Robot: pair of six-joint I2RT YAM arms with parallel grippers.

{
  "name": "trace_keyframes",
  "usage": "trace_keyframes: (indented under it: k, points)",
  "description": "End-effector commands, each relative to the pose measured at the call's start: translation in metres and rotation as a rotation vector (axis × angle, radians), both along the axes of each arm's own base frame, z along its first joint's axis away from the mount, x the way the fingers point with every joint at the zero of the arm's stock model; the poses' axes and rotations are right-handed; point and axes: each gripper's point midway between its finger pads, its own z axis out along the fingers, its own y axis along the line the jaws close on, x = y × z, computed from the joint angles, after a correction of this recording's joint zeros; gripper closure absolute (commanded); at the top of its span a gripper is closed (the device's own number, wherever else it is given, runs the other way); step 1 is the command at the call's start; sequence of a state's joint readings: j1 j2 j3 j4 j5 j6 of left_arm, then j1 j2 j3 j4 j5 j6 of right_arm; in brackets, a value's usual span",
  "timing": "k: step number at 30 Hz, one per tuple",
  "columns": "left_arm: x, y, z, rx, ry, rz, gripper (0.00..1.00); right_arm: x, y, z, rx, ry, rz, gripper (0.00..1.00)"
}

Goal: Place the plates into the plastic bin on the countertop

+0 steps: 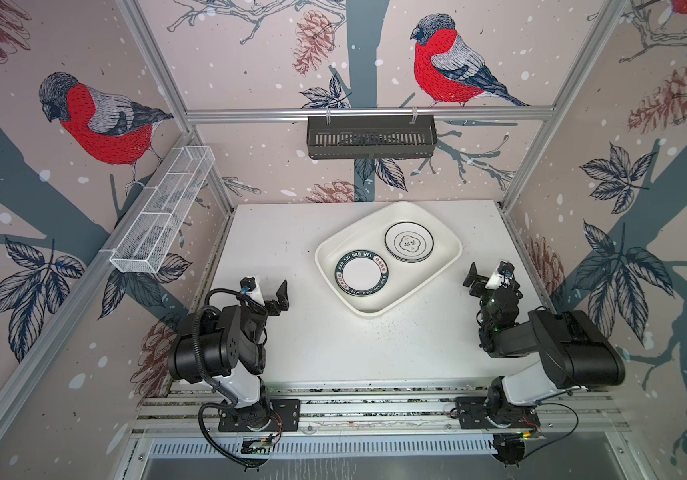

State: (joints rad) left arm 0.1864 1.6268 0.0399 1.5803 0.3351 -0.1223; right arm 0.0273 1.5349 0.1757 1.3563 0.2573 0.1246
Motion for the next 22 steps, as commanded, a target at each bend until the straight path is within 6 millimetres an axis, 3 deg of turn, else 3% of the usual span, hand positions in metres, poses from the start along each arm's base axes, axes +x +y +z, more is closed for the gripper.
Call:
trace_keyframes:
  k: [1, 22]
  points:
    - [-0.001, -0.001, 0.045, 0.044, -0.189, -0.003, 0.01, 0.0, -0.003, 0.004, -0.019, -0.01, -0.019, 0.0]
    - [0.01, -0.002, 0.039, 0.065, -0.145, 0.003, 0.01, 0.0, -0.002, 0.004, -0.02, -0.009, -0.019, 0.0]
